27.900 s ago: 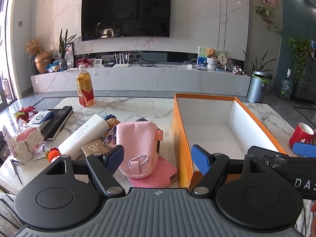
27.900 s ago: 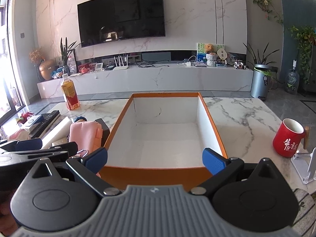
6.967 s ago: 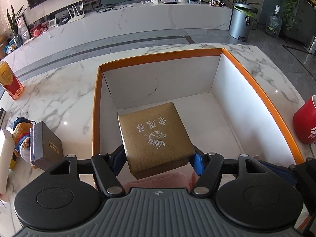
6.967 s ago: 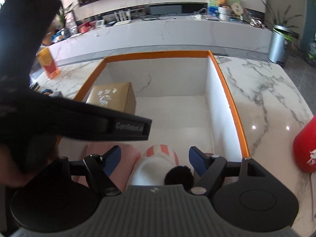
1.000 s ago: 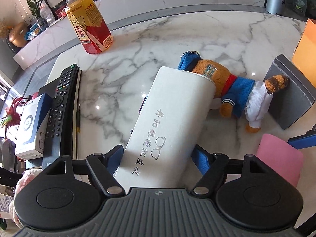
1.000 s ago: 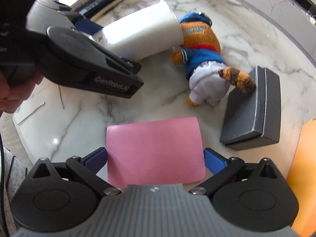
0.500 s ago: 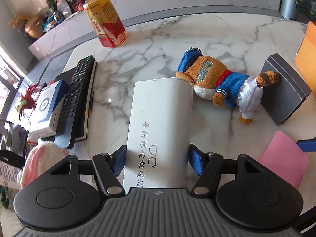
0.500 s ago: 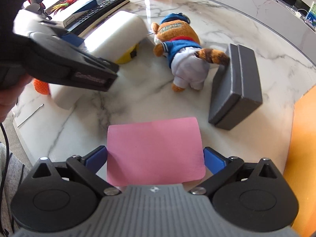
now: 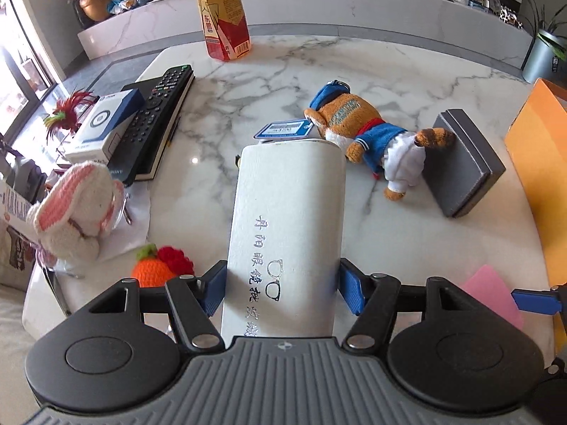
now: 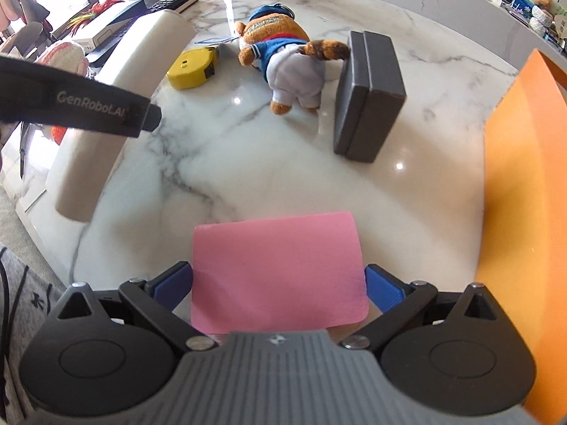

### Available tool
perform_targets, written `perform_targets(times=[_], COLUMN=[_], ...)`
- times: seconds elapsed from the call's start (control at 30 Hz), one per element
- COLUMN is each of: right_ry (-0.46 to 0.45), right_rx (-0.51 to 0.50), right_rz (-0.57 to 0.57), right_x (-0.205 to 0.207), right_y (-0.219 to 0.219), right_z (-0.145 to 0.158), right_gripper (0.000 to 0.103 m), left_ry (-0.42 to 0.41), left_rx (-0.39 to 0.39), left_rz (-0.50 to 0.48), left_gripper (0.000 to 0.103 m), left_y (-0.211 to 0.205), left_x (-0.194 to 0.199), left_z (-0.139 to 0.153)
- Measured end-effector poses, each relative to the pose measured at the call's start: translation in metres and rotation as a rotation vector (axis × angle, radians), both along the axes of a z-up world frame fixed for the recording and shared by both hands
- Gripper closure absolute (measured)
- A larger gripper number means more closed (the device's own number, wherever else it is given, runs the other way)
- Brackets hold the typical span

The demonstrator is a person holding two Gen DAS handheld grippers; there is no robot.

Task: Organize objects
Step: 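Grasp the white printed tube with the left tool while the right tool holds the pink pouch, then lift the white tube with the left tool while the right tool lifts the pink pouch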

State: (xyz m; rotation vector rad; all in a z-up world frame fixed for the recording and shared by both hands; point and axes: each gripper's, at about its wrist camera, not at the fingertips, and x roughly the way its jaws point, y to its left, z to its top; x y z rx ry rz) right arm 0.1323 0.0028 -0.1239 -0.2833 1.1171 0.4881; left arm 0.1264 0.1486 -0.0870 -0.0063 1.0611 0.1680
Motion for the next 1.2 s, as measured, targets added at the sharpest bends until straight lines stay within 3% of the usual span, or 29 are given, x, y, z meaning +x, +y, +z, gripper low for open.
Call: perform_targets(times=[0.13,0.27,0.3,0.33,0.4,0.53,0.6,0.67,0.83,1.2], right_ry=[-0.044,-0.070,-0.103,-0.115,-0.085,-0.071,-0.054,-0.026,-0.011,0.048], right_rx=[0.013,0.013,-0.006,-0.005,0.021,0.015,0.026,0.059,0.044,0.092], right_rz=[-0.012,-0.021,-0.041,-0.058,-0.046,-0.068,-0.085,-0.069,-0.027,-0.059], right_x=[-0.014,-0.026,-0.028,-0.028,-0.030,-0.034,-0.035,-0.035,-0.040,-0.031], right_y=[-0.006,-0.012,-0.015,-0.018,-0.023,-0.026,-0.025,-0.022,-0.004,-0.001], right_z=[0.005,0.013,0.018,0.022,0.029,0.029,0.022,0.016,-0.001,-0.005], right_gripper=[0.003,0.007,0.042,0.050,0.040,0.036,0.016,0.008,0.001,0.001], left_ry=[-0.012,-0.028,-0.033,-0.037,-0.039,-0.040,-0.041,-0.043,-0.043,-0.038], left_rx=[-0.019,-0.097,-0.109,-0.115,-0.111,-0.104,-0.101,-0.096,-0.098,-0.100], left_rz=[0.022,0.028,0.030,0.034,0.044,0.044,0.047,0.048,0.046,0.040], left_gripper=[0.027,0.027,0.027,0.027,0.027,0.027,0.027,0.027,0.027,0.027], left_y=[-0.008,-0.005,-0.004,-0.004,-0.005,-0.007,-0.007,-0.007,-0.007,-0.007], left_x=[-0.017,-0.025,-0.026,-0.027,-0.029,-0.032,-0.033,-0.035,-0.036,-0.035], left_z=[0.001,0.005,0.006,0.007,0.007,0.006,0.007,0.007,0.008,0.007])
